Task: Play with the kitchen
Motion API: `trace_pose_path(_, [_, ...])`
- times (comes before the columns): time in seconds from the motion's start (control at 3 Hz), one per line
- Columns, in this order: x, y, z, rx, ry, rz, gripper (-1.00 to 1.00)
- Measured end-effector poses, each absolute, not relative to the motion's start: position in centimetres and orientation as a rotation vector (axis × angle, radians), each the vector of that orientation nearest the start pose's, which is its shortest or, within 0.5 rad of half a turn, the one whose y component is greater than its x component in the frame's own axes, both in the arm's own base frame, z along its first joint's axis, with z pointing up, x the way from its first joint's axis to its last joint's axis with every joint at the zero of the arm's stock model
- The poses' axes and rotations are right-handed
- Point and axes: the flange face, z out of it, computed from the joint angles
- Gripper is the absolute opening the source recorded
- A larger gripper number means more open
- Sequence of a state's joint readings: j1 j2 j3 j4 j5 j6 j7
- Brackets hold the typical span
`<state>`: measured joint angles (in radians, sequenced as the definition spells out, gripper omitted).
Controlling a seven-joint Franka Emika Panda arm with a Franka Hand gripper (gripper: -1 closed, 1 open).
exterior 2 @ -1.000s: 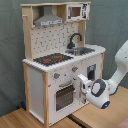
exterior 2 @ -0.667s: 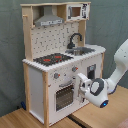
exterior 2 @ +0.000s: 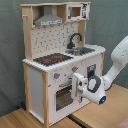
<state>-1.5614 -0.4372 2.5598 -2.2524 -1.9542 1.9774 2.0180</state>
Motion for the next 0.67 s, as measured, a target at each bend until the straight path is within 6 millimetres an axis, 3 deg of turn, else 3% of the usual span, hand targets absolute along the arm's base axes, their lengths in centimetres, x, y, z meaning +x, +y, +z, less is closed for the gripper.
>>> trace_pose_path(0.67, [34.85,41.49,22.68,1.685,0.749,1.719,1.0])
